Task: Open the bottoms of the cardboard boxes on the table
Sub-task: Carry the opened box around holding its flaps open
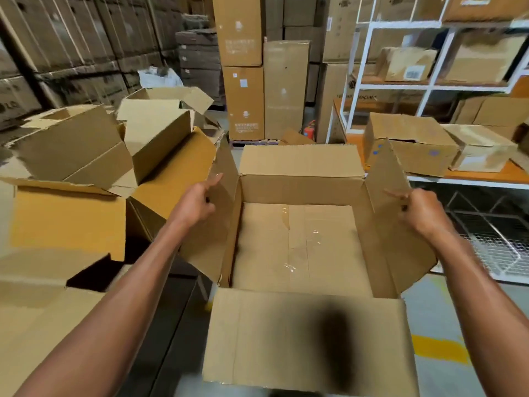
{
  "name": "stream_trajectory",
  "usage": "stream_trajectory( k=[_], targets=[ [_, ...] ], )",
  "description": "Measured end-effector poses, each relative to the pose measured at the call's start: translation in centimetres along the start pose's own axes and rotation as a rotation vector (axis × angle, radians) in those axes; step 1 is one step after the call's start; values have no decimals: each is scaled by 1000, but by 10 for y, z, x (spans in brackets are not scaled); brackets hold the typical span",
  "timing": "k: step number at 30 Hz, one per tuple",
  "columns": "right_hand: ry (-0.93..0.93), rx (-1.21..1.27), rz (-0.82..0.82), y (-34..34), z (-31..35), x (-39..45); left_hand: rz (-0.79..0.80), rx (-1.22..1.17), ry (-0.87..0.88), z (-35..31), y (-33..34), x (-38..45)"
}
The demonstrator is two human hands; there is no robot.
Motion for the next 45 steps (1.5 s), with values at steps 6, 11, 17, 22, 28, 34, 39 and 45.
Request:
stream_trajectory(
  k=[6, 11, 17, 22, 28, 34, 39, 45],
  targets=[
    [-103, 57, 13, 22, 29, 131, -113, -27, -59, 4, -15, 108],
    [-153, 65, -29, 32, 58, 232, -167, -25, -35, -3, -19, 200],
    [-228, 30, -59, 23, 106, 343, -273, -5, -34, -14, -73, 286],
    [-326, 93, -53, 11, 152, 450, -364, 17, -70, -19, -124, 358],
    [-463, 150, -37, 18, 216, 566, -493, 28, -117, -13, -168, 431],
    [-639, 235, 53, 39, 292, 658, -583, 66, -208, 8, -214, 468],
    [-749, 307, 110, 74, 370, 701, -667, 111, -327, 42, -259, 464],
    [-841, 453, 285, 147, 473, 733, -734, 188, -470, 101, -321, 431]
  ],
)
Point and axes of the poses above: each hand's wrist, its own x-axis towards the middle knuckle, its own y-axis out of the palm, z = x × y, the point moved 7 cm from there along x, towards the middle knuckle, and after that the axes turned 14 degrees about x, right-handed, at the moved point
